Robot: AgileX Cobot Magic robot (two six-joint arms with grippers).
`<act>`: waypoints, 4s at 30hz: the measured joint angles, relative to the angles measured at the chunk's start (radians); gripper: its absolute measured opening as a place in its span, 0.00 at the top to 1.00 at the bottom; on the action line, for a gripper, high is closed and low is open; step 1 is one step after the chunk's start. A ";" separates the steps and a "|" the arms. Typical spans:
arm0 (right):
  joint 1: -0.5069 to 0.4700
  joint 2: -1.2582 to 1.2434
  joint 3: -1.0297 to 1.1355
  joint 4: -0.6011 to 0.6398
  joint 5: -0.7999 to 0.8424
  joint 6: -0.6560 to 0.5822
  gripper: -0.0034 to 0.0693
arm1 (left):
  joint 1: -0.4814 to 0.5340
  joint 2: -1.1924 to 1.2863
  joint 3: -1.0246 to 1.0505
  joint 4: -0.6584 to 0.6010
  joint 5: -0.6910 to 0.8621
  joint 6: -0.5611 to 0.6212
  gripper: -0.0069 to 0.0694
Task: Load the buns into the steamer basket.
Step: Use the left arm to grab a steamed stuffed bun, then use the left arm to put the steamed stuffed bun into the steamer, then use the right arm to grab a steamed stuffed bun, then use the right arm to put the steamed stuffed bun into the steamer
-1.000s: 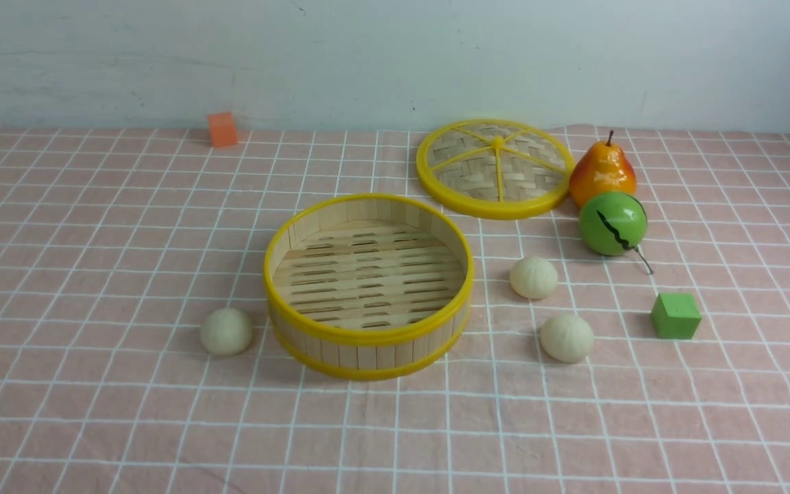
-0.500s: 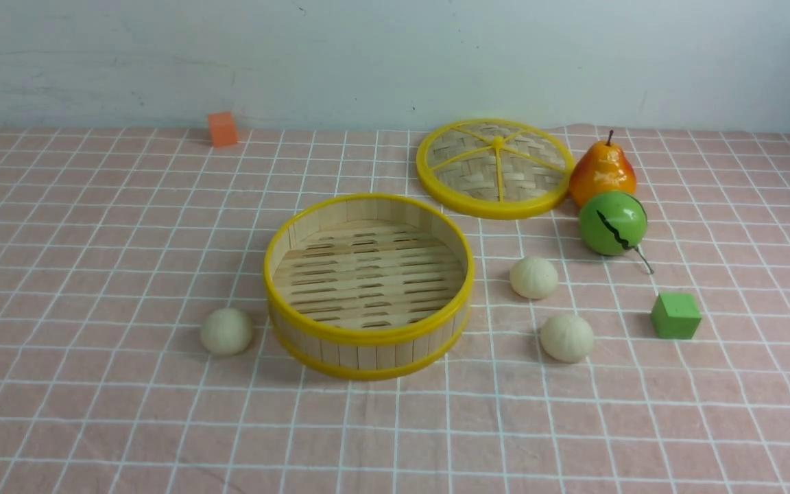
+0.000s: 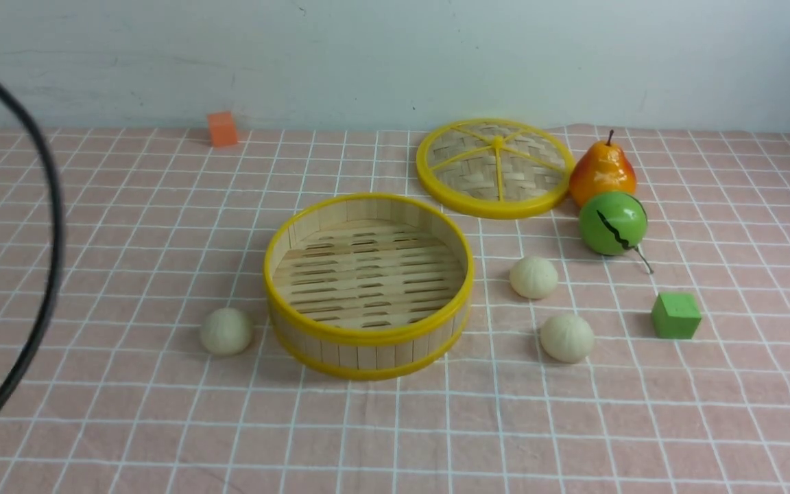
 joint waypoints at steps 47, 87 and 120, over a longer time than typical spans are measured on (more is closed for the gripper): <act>0.177 0.360 -0.069 0.293 0.035 -0.313 0.95 | -0.114 0.915 -0.799 -0.648 0.384 0.674 0.91; 0.420 1.078 -0.846 -0.200 0.292 0.033 0.33 | -0.308 0.206 -0.466 -0.143 0.621 0.389 0.93; 0.656 1.427 -1.337 -0.083 0.214 -0.059 0.90 | -0.308 -0.230 0.168 0.266 0.257 0.034 0.93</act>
